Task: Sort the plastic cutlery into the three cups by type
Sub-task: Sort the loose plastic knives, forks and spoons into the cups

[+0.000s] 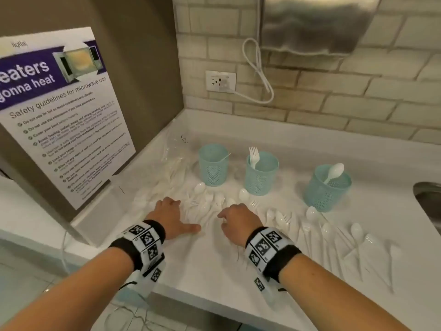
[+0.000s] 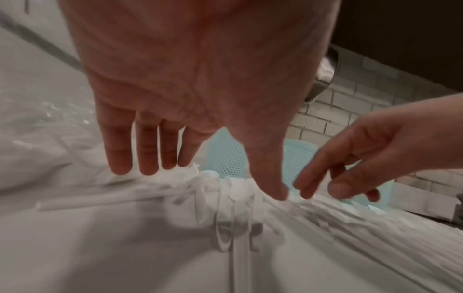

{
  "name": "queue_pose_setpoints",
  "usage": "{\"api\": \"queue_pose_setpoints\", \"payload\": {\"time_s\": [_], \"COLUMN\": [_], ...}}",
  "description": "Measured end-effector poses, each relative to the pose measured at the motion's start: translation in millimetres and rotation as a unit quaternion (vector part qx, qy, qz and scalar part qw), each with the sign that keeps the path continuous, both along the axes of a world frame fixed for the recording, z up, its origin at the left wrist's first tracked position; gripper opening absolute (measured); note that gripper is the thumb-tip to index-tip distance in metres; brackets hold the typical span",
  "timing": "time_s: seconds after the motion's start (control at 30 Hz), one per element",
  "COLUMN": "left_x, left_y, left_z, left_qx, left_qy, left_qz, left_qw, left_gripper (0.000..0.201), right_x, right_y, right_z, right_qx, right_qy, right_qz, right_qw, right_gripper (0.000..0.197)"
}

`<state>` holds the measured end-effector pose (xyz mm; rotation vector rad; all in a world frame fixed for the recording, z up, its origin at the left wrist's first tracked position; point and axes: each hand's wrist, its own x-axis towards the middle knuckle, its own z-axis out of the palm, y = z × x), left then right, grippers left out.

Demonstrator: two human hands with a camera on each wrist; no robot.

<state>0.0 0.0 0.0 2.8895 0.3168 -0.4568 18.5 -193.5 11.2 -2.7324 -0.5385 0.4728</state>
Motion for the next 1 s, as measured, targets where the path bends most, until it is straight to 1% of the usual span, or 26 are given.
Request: {"api": "queue_pose_setpoints", "payload": {"time_s": [0.07,0.13,0.2,0.27,0.33,0.4,0.43,0.53,0.63,0.67,0.73,0.8,0.87,0.93,1.0], "left_x": [3,7,13,19,22,24,26,29,32,31,30,28,25,26,26], "left_y": [-4,-6,-5,0,5,11,13,18,21,22,23,24,21,14,3], "left_z": [-2,-5,-7,-9,-12,-14,-15,-17,-19,-18,-16,-13,-12,-14,-16], "left_qx": [0.014,0.031,0.031,0.018,-0.004,-0.023,-0.03,-0.058,-0.051,-0.038,-0.006,0.009,0.003,0.009,0.033], "left_qy": [0.035,0.041,0.038,0.037,0.034,0.023,0.018,-0.002,-0.013,-0.013,-0.009,0.004,0.024,0.032,0.025], "left_qz": [0.003,-0.001,-0.009,-0.021,-0.026,-0.032,-0.034,-0.032,-0.036,-0.041,-0.057,-0.065,-0.054,-0.039,-0.025], "left_qw": [0.999,0.999,0.999,0.999,0.999,0.999,0.999,0.998,0.998,0.998,0.998,0.998,0.998,0.999,0.999], "left_gripper": [0.117,0.118,0.108,0.093,0.079,0.067,0.061,0.05,0.047,0.047,0.048,0.054,0.067,0.087,0.111], "right_x": [5,10,15,18,18,14,12,9,11,13,23,37,49,57,60], "right_y": [9,18,25,28,31,37,40,50,53,51,46,43,47,55,62], "right_z": [-3,-8,-11,-12,-12,-13,-13,-19,-24,-22,-15,-12,-11,-11,-11], "right_qx": [-0.04,-0.077,-0.111,-0.117,-0.1,-0.076,-0.065,-0.014,0.065,0.089,0.109,0.102,0.079,0.048,0.01], "right_qy": [-0.003,-0.01,-0.004,0.006,0.022,0.043,0.059,0.1,0.126,0.114,0.057,-0.003,-0.029,-0.04,-0.03], "right_qz": [0.01,0.024,0.022,0.015,0.006,0.011,0.014,0.033,0.037,0.024,-0.012,-0.026,-0.008,0.035,0.084], "right_qw": [0.999,0.997,0.994,0.993,0.995,0.996,0.996,0.994,0.989,0.989,0.992,0.994,0.996,0.997,0.996], "right_gripper": [0.042,0.041,0.041,0.039,0.034,0.021,0.02,0.026,0.037,0.042,0.044,0.045,0.048,0.052,0.062]}}
